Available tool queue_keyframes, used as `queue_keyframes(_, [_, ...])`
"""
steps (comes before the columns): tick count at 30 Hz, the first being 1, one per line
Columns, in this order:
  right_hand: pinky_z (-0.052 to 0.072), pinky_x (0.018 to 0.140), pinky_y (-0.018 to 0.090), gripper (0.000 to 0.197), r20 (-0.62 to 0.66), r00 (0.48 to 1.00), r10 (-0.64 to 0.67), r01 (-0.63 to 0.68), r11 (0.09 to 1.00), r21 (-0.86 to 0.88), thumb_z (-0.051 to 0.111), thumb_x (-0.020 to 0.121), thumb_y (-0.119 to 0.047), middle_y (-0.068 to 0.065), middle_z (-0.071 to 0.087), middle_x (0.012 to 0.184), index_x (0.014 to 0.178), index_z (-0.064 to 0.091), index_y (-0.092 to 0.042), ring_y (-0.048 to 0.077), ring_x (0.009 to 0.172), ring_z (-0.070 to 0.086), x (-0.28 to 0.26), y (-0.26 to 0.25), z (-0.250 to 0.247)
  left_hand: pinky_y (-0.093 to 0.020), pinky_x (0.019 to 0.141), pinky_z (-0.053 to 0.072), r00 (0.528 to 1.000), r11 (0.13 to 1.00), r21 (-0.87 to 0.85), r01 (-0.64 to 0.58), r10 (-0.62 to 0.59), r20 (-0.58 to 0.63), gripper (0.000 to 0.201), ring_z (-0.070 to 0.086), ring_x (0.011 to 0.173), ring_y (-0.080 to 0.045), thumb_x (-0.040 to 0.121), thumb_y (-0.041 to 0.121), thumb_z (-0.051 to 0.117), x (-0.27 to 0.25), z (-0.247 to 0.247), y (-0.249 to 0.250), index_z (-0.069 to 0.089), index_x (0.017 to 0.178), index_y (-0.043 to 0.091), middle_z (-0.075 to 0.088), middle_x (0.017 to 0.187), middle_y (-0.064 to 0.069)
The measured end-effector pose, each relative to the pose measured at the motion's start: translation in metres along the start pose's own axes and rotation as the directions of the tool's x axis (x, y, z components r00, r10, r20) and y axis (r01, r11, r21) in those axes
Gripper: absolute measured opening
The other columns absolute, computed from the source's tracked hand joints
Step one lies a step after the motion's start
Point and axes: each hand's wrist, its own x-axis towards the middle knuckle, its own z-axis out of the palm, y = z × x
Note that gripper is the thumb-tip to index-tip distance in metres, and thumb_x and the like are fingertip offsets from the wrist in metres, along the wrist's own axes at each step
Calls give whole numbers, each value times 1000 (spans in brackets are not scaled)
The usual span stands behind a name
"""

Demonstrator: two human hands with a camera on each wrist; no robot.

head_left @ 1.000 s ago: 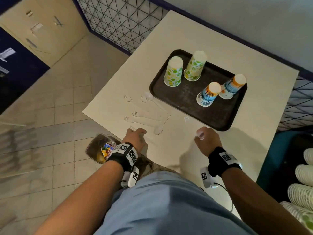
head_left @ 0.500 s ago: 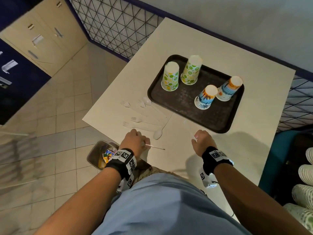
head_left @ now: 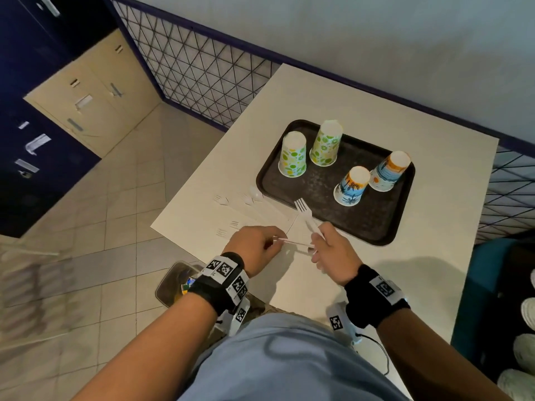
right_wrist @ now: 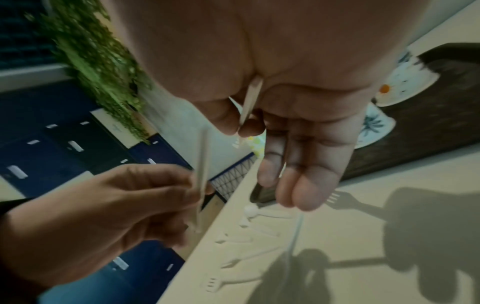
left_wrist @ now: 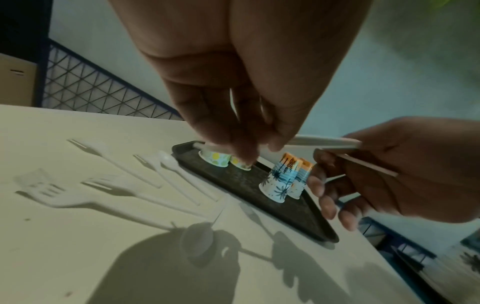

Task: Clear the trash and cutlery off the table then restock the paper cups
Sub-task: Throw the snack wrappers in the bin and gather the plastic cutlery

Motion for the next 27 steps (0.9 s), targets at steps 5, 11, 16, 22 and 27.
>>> queue_keyframes(5, [49, 62, 35, 23, 10, 999, -33, 30, 986, 162, 39, 107, -31, 12, 66, 84, 97, 46, -11, 20, 66, 60, -6, -28, 8, -15, 69, 44, 992, 957, -278, 79, -103, -70, 17, 63, 73, 1, 95, 35, 58, 2, 1, 16, 73, 103, 32, 71, 77, 12])
queue_keyframes(11, [38, 57, 34, 19, 96, 995, -30, 7, 972, 235, 36, 104, -12, 11, 46, 74, 93, 41, 3, 24, 65, 42, -5, -41, 17, -34, 78, 60, 960, 777, -619, 109, -245, -138, 10, 79, 76, -16, 96, 23, 63, 4, 0, 5, 68, 93, 31, 80, 86, 0])
queue_keyframes(16, [53, 66, 38, 13, 175, 983, -60, 18, 973, 230, 50, 99, -5, 11, 53, 76, 92, 60, -6, 22, 69, 53, 5, -47, 29, -38, 69, 53, 928, 561, -818, 125, -358, -104, 24, 60, 60, -17, 102, -2, 51, 12, 1, -2, 42, 104, 20, 72, 81, -9])
queue_keyframes(22, [61, 67, 35, 11, 286, 946, -149, 62, 955, 292, 63, 97, -2, 17, 63, 74, 88, 65, -9, 22, 65, 68, 17, -65, 43, -30, 56, 39, 896, 440, -844, 307, -433, 100, 59, 48, 56, -20, 88, 65, 55, 21, -19, -5, 60, 99, 7, 58, 66, -4])
queue_keyframes(27, [63, 69, 37, 12, 355, 925, -137, 30, 956, 292, 66, 96, -5, 20, 68, 74, 87, 70, 1, 23, 63, 68, 30, -75, 53, -36, 65, 41, 929, 589, -784, 197, -367, -42, 56, 52, 61, -25, 80, 66, 62, 14, -15, -26, 70, 89, 11, 60, 65, -9])
